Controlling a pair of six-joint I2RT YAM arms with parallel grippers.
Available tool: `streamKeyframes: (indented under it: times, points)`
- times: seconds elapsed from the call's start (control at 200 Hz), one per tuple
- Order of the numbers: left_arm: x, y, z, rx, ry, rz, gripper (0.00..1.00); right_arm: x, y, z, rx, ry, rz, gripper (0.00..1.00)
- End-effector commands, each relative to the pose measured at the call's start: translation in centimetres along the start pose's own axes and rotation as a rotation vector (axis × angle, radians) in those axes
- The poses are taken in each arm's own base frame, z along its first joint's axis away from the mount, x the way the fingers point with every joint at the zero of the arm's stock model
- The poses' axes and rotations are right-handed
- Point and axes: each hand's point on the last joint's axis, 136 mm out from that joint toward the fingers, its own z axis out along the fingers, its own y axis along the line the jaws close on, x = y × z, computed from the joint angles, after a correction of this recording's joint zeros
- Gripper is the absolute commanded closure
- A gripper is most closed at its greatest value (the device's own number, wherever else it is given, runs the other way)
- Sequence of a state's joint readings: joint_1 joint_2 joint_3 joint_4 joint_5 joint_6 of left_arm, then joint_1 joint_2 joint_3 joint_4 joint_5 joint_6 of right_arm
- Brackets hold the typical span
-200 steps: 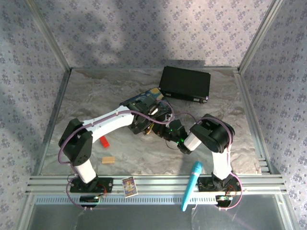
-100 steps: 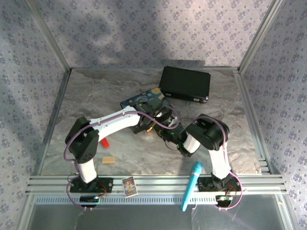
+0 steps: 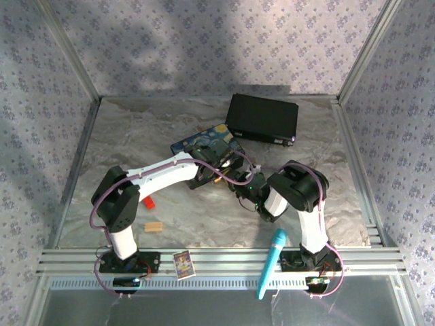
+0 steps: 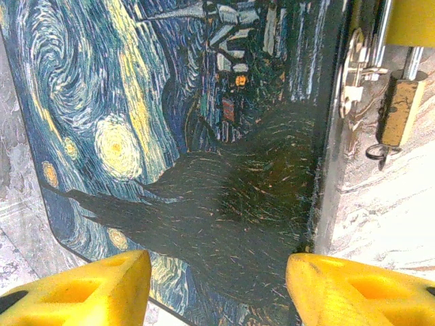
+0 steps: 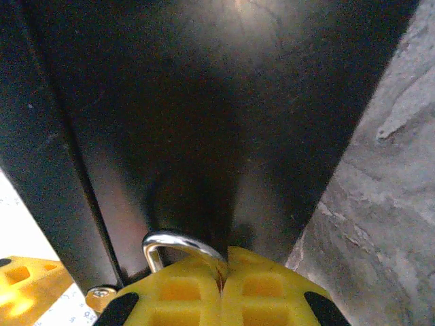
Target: Unlock a padlock with a key
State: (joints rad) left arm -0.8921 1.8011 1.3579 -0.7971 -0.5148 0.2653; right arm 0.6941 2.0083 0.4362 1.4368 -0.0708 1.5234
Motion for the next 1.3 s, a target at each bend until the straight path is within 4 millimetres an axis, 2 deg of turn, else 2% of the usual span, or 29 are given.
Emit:
streamKeyframes:
  times: [0.0, 0.095, 0.225, 0.315, 0.385, 0.56, 0.67, 0.82, 0.944, 1.064, 1.079, 1.294]
  points:
    - [4.9, -5.5, 4.5, 0.162, 0.204, 0.112, 0.40, -2.3, -2.4, -1.4, 0.083, -0.106, 0.037, 1.00]
    - [5.1, -5.5, 4.6, 0.156, 0.205, 0.115, 0.40, -2.8, -2.9, -1.6, 0.096, -0.106, 0.060, 1.00]
    - [5.3, -5.5, 4.9, 0.143, 0.207, 0.117, 0.40, -2.8, -2.1, -0.8, 0.066, -0.053, 0.124, 1.00]
    - [5.2, -5.4, 4.8, 0.139, 0.202, 0.119, 0.41, -3.3, -2.7, -0.7, 0.077, -0.025, 0.196, 1.00]
    - [5.1, -5.3, 4.8, 0.135, 0.198, 0.114, 0.40, -3.6, -2.7, -1.0, 0.081, -0.021, 0.172, 1.00]
    - [4.4, -4.9, 4.4, 0.121, 0.171, 0.087, 0.40, -2.9, -3.9, -1.8, 0.135, 0.001, 0.140, 1.00]
    - [3.1, -4.0, 3.4, 0.108, 0.106, 0.032, 0.38, -2.6, -4.3, -2.3, 0.145, 0.014, 0.119, 1.00]
    - [0.8, -2.1, 2.1, 0.073, 0.007, -0.076, 0.31, -2.2, -3.1, -2.7, 0.146, 0.046, 0.065, 1.00]
    - [-0.4, -1.0, 1.8, 0.036, -0.024, -0.140, 0.26, -2.0, -3.3, -4.1, 0.224, 0.068, -0.006, 1.00]
    - [-0.4, 1.1, 1.1, -0.049, -0.040, -0.209, 0.20, -2.2, -3.6, -6.1, 0.327, 0.102, -0.071, 1.00]
    - [-0.9, 1.5, 0.9, -0.061, -0.066, -0.230, 0.19, -2.2, -3.8, -6.4, 0.340, 0.105, -0.076, 1.00]
    - [-1.7, 3.8, -1.9, -0.095, -0.183, -0.376, 0.12, -3.0, -1.9, -10.1, 0.436, 0.124, -0.204, 1.00]
